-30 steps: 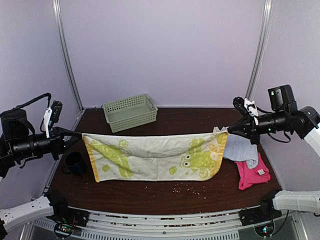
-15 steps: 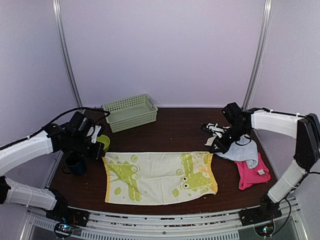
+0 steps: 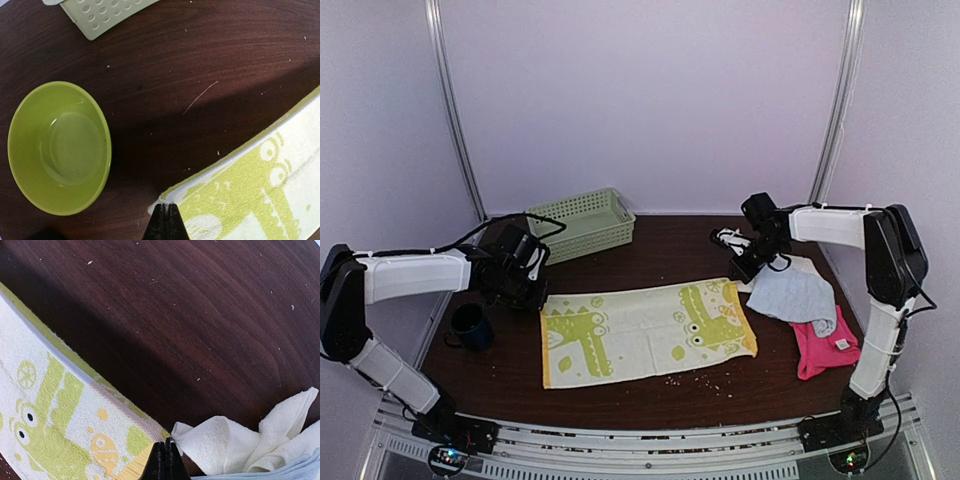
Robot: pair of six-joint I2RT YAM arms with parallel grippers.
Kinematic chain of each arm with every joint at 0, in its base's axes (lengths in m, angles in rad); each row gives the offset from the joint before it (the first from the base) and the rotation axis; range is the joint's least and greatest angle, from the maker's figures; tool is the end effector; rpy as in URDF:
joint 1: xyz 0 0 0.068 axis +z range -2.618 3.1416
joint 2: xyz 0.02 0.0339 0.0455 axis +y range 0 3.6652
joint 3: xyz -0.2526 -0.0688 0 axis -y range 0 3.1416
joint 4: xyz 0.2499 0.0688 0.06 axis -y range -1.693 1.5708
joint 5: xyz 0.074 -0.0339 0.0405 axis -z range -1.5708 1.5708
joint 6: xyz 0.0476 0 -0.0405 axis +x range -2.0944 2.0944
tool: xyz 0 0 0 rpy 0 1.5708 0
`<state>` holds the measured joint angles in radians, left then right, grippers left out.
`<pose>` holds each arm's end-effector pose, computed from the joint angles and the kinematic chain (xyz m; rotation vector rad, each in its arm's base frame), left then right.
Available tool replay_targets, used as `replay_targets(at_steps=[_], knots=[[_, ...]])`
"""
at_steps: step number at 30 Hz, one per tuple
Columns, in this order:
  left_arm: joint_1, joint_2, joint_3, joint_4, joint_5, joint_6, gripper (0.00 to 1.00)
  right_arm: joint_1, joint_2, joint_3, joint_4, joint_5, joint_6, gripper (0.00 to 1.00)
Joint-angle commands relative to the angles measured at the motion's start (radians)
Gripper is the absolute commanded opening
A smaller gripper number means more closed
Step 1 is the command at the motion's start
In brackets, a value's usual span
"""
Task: Roll the towels
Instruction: Flatten out the towel at the center of the board, then fold the towel at the center of the board.
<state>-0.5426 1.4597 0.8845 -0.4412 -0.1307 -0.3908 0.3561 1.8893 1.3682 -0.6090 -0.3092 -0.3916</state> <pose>0.2585 -0.1486 0.1759 0.1479 2.5799 -0.1798 0.3667 0.1518 0.1731 -1.0613 2.4503 0.4052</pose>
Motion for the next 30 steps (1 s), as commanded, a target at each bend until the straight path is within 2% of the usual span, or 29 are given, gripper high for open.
replay_targets(at_steps=[1, 10, 14, 18, 30], knots=[[0.008, 0.029, 0.032, 0.091, -0.013, 0.045, 0.0, -0.022, 0.037, 0.07, 0.018, 0.062, -0.007, 0.0], [0.01, 0.006, 0.088, 0.019, -0.055, 0.035, 0.0, -0.023, -0.006, 0.068, -0.004, 0.048, -0.011, 0.0], [0.01, -0.015, 0.04, 0.061, 0.027, 0.031, 0.0, -0.022, -0.066, -0.022, 0.012, 0.008, -0.039, 0.0], [0.009, -0.024, 0.028, 0.039, 0.093, 0.026, 0.0, -0.022, -0.122, -0.077, 0.039, 0.001, -0.055, 0.0], [0.01, -0.025, 0.035, -0.045, 0.093, 0.05, 0.0, -0.013, -0.182, -0.145, 0.027, -0.049, -0.1, 0.0]])
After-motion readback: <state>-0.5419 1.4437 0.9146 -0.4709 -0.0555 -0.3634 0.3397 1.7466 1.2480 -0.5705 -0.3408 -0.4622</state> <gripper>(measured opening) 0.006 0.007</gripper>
